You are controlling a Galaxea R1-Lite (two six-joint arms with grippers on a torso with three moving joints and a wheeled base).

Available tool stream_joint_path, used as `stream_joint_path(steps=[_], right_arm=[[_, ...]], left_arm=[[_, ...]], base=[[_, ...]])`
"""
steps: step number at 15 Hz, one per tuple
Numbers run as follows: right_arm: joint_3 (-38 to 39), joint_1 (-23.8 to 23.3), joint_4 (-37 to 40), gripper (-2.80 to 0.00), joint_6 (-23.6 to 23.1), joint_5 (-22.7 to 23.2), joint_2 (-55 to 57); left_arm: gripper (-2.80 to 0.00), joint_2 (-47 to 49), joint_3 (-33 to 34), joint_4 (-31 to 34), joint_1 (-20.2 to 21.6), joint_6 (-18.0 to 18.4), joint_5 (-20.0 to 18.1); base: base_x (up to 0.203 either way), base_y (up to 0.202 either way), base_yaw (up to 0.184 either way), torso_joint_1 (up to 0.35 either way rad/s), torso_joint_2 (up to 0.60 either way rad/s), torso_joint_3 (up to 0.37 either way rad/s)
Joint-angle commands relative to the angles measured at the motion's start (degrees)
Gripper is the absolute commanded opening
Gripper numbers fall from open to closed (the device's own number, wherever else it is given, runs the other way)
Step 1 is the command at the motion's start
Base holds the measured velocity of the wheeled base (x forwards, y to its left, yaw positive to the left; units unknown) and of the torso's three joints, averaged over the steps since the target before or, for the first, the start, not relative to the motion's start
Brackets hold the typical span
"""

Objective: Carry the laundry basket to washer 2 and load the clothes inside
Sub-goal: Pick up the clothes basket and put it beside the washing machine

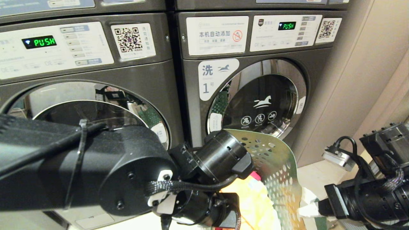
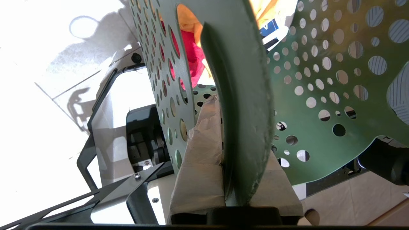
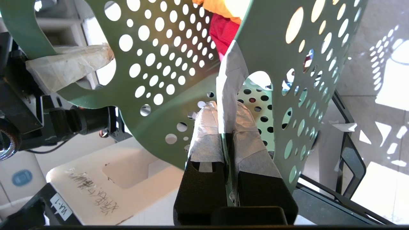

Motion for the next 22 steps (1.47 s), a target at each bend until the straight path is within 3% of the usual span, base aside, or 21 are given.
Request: stream_joint_path(steps=[1, 11, 14, 17, 19, 22], right_arm=[[0.11, 0.02, 0.16, -2.80, 0.19, 0.21, -0.54], [2.98, -0.51, 0.19, -2.80, 0.35, 0.08, -4.32], [2.25, -1.11, 0.01, -2.80, -0.34, -2.27, -4.00], [2.02, -1.29, 0.08, -2.80, -7.95, -6.72, -1.65], [1.47, -2.51, 0.04, -2.80, -9.48, -9.93, 0.73], [-0.35, -5.90, 0.03, -2.80, -11.57, -10.14, 2.78]], left_arm=[[-2.80, 0.07, 0.03, 0.14, 0.00, -0.28, 0.05], [-2.80, 0.32, 0.11, 0.31, -1.32, -0.22, 0.05], [-2.80, 1.49, -0.65, -0.33, -1.32, -0.19, 0.19], [-2.80, 3.73, -4.79, 0.09, -1.32, 0.15, 0.17], [-2.80, 5.74, -7.71, 0.26, -1.32, 1.21, 0.14], [-2.80, 8.21, -10.98, 0.38, -1.32, 2.17, 0.14]], base=[[0.000, -0.002, 0.053, -0.002, 0.00, 0.002], [0.000, 0.000, 0.000, 0.001, 0.00, -0.029], [0.000, 0.000, 0.000, 0.005, 0.00, -0.184], [0.000, 0.000, 0.000, 0.003, 0.00, -0.200], [0.000, 0.000, 0.000, 0.000, 0.01, -0.198], [0.000, 0.000, 0.000, 0.003, 0.00, -0.201]])
